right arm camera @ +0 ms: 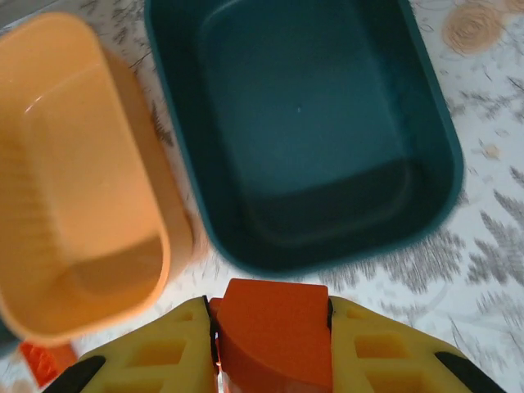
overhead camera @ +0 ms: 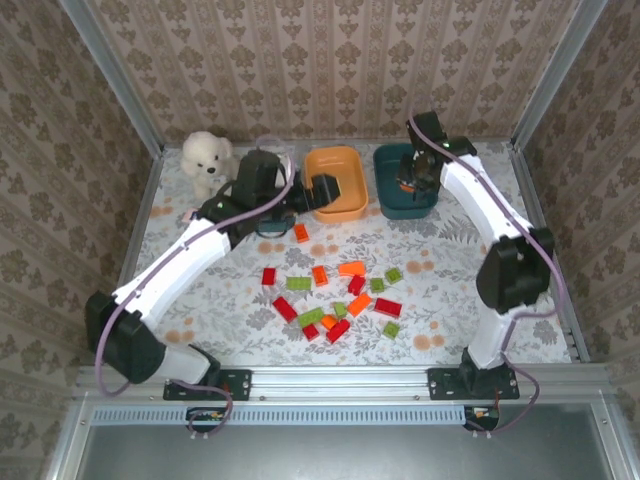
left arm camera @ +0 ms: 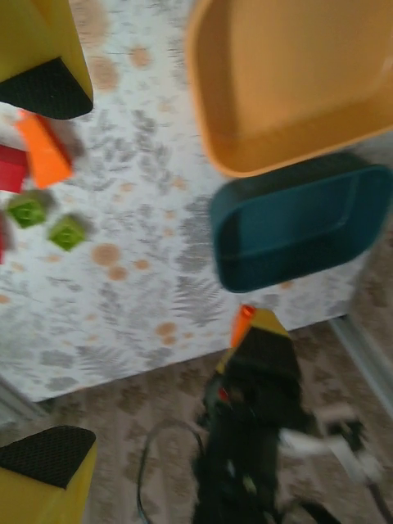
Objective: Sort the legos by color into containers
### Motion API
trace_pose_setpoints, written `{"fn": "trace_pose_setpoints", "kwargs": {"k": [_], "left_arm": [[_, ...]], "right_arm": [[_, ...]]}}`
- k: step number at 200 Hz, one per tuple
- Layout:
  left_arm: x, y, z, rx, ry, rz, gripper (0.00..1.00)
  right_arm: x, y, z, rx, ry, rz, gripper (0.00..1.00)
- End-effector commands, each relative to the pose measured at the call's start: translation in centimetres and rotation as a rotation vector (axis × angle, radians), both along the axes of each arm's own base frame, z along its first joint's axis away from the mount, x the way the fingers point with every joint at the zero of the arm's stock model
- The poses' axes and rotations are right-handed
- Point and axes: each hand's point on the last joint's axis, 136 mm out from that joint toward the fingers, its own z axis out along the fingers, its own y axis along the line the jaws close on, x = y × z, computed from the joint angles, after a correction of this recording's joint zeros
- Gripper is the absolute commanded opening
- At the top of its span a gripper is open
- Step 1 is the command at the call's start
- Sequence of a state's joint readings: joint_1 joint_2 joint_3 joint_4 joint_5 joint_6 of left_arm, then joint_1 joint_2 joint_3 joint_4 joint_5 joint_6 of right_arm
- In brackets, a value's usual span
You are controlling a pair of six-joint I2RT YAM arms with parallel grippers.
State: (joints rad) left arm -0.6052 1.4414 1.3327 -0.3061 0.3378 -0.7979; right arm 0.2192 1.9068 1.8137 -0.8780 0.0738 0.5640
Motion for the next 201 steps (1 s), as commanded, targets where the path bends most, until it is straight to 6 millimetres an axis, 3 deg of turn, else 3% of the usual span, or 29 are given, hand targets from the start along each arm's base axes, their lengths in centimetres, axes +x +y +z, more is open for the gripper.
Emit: {"fn": "trace_pose_setpoints", "kwargs": {"k": [1, 39, 70, 104, 174, 201], "left_arm": [[3.2, -0.5, 1.7, -0.077, -0.003, 0.032, 1.00], [7.2, -1.1, 1.0, -0.062, 0.006, 0.054, 1.00], [8.1, -1.5, 0.3, -0.052, 0.019, 0.051, 1.00], [8.2, -1.5, -0.2, -0.033, 0.025, 0.051, 1.00], [7.9, -1.5, -0.5, -0.027, 0.040, 0.045, 1.00], [7.4, -1.2, -0.3, -0.019, 0.043, 0.043, 1.00]], "right_arm": [[2.4, 0.0, -2.9, -0.001, 0.069, 0.034, 0.24], [5.4, -0.4, -7.5, 0.021, 0.145, 0.002, 0.24], [6.2, 0.1, -11.3, 0.061, 0.223, 0.006, 0.24], [6.0, 0.2, -14.0, 0.063, 0.293, -0.009, 0.24], [7.0, -0.7, -14.7, 0.071, 0.284, -0.038, 0.28], [7.4, -0.8, -12.7, 0.068, 0.245, -0.024, 0.54]]}}
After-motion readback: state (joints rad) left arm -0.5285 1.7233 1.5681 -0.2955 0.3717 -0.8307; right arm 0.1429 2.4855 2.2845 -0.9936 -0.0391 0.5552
